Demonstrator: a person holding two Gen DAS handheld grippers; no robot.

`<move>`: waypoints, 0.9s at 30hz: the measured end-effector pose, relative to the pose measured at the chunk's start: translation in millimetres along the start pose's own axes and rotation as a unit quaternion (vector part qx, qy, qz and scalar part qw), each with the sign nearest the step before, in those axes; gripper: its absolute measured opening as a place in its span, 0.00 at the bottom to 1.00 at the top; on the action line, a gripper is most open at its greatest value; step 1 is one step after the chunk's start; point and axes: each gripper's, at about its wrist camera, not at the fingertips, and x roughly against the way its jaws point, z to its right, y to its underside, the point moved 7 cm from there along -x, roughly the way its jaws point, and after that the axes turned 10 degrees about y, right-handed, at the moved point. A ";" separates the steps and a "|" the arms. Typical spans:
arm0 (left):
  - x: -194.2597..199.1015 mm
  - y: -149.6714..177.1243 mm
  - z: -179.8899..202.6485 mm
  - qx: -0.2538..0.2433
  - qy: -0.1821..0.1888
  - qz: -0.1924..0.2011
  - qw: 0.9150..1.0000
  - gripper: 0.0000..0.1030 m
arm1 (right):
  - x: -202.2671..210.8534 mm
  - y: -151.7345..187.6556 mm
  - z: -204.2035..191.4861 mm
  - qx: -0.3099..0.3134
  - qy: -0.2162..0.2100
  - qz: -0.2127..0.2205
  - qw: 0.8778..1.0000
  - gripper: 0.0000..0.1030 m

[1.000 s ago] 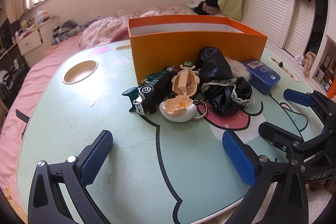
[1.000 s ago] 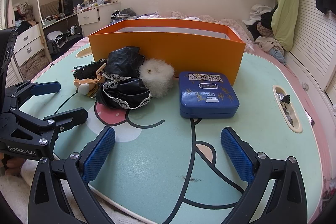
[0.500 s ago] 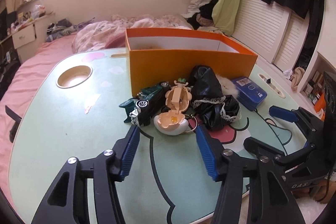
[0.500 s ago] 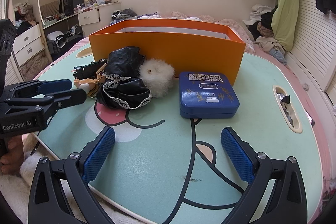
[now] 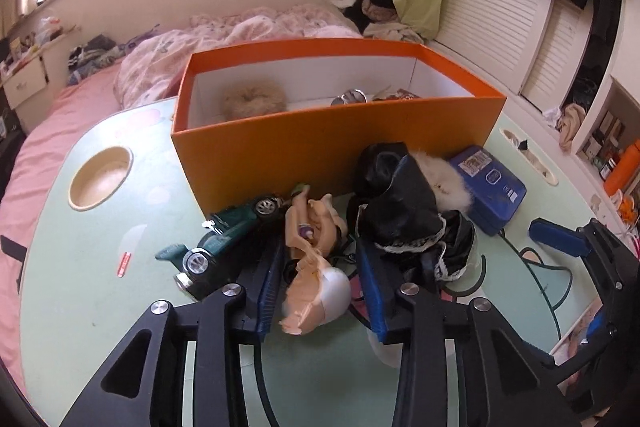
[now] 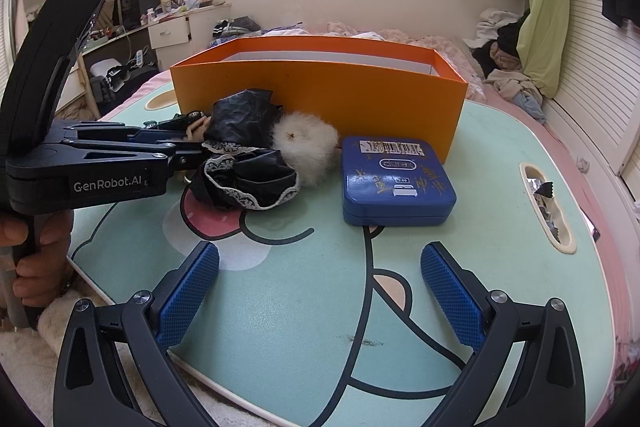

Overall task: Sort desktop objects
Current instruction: 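Grasp the egg-shaped figurine with the left tool while the right tool grasps the blue tin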

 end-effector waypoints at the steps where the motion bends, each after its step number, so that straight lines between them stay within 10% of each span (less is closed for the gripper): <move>1: 0.5 1.5 1.7 -0.006 -0.003 -0.001 1.000 0.36 | 0.5 -0.3 0.1 0.000 0.000 0.000 1.000 0.98; 17: 62.2 12.7 17.9 -0.010 0.066 0.101 0.993 0.22 | 3.5 -1.9 -2.8 -0.011 -0.005 0.006 1.000 0.98; 23: 69.0 11.2 19.5 -0.016 0.053 0.113 0.992 0.22 | 33.5 -23.6 34.1 -0.077 0.027 0.091 0.992 0.97; 27: 65.6 12.4 19.1 -0.014 0.055 0.106 0.993 0.22 | 17.9 -44.3 44.7 -0.077 0.037 0.046 0.995 0.88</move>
